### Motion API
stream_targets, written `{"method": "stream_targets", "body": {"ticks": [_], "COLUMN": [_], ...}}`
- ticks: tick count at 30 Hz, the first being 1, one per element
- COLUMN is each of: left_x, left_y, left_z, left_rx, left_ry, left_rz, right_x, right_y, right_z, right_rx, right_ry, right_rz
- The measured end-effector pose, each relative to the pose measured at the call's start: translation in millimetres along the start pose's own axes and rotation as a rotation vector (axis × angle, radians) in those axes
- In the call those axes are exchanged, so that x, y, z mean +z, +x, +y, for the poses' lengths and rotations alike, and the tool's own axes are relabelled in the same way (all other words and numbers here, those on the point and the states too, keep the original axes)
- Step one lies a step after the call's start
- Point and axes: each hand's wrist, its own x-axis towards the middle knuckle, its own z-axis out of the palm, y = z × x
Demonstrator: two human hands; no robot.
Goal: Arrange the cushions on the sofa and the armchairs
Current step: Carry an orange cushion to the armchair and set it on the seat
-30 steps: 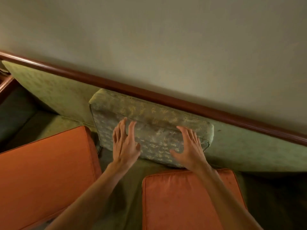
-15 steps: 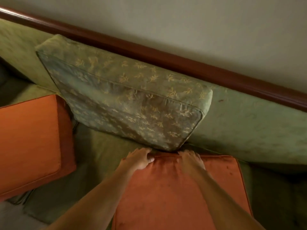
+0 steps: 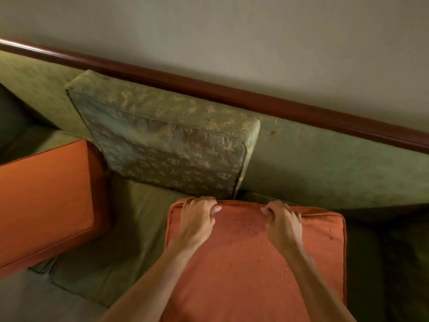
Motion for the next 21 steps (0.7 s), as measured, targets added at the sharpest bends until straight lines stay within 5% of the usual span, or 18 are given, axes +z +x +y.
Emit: {"method": "stream_targets", "body": {"ticks": [7, 10, 14, 21], "left_x": [-39.8, -53.1, -73.5, -88.5], "left_y": [-71.6, -112.5, -140.9, -197.5], "left_z": [73.4, 75.4, 50.6, 51.2], "left_rx": [0.432, 0.455, 0.395, 0.284], "left_ry": [-0.117, -0.082, 0.280, 0.589], "left_rz": [-0.075, -0.119, -0.265, -0.253], "right_x": [-112.5, -123.3, -106.8, -90.0], "right_y": [-142.9, -207.1, -234.6, -277.0], "right_z": [25.2, 17.9, -11.1, -48.6], "right_rx": [-0.081, -0.074, 0.007, 0.067], "right_ry": [-0.067, -0.223, -0.366, -0.419], "right_rz": [0.061, 0.009, -0.074, -0.087]}}
